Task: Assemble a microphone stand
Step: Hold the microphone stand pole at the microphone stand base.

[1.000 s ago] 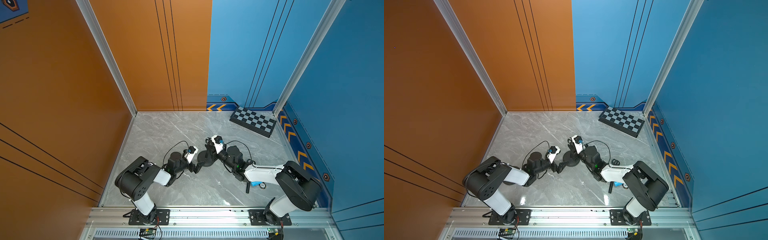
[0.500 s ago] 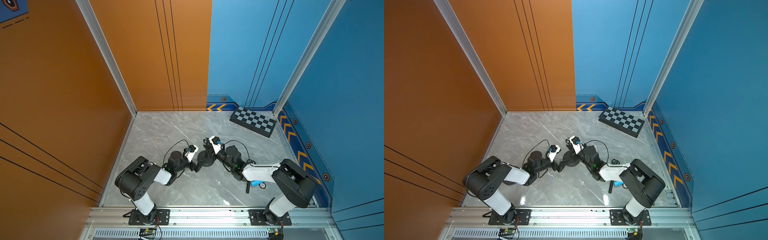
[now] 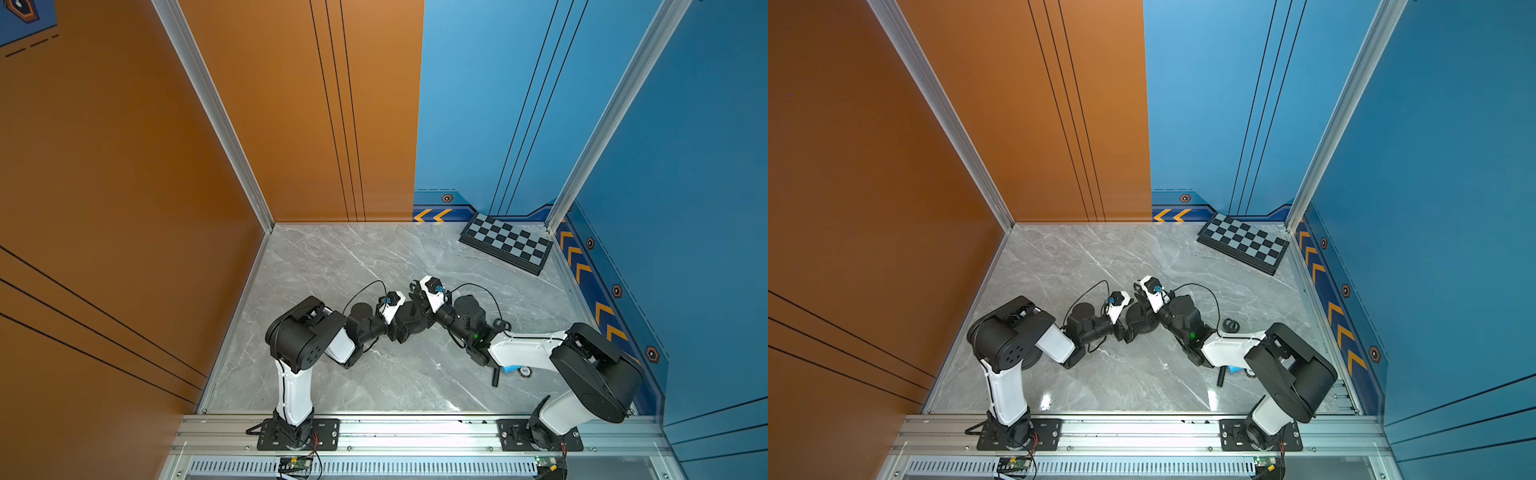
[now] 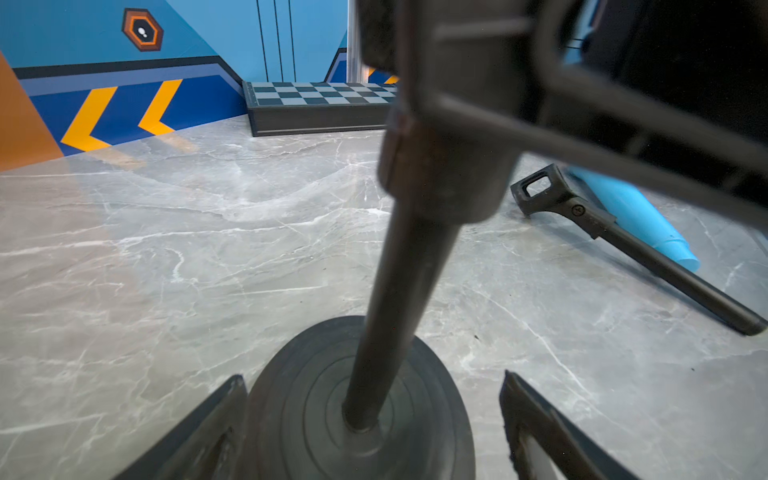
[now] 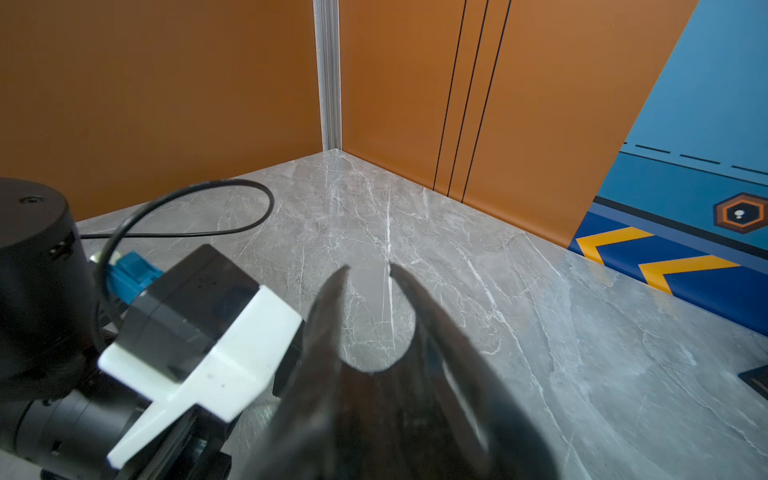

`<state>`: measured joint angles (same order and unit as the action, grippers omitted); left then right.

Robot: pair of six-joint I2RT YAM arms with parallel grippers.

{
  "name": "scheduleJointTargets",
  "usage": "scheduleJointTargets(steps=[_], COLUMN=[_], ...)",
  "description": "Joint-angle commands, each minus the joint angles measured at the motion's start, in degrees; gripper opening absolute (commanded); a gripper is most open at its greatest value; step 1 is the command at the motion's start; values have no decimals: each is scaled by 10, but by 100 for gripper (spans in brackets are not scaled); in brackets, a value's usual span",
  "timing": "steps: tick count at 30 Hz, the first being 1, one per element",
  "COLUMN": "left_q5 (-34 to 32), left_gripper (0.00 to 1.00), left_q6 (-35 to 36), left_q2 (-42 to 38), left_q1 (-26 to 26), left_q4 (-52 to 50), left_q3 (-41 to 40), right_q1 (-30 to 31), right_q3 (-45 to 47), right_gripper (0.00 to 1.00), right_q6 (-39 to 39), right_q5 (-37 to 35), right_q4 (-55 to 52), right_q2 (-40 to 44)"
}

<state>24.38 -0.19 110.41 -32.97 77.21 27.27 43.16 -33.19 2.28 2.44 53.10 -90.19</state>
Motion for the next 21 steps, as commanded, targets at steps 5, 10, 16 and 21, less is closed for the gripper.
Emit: scheduleJointTargets(steps=[5, 10, 16, 21], left_q5=[31, 22, -3, 3], left_gripper=[82, 69, 51, 25], left_q6=[16, 1, -21, -11], left_q2=[25, 43, 47, 57], left_q1=[-1, -2, 2, 1], left_q4=[36, 36, 36, 36], left_q3=[29, 45, 53, 50], right_q1=[-11, -8, -5, -4], right_q3=[8, 6, -3, -24], right_gripper=[0, 0, 0, 0], right_q6=[-23, -25, -23, -13], right_q5=[14, 13, 14, 22], right_q4=[-97, -98, -114, -151], right_q2=[-14, -21, -21, -21])
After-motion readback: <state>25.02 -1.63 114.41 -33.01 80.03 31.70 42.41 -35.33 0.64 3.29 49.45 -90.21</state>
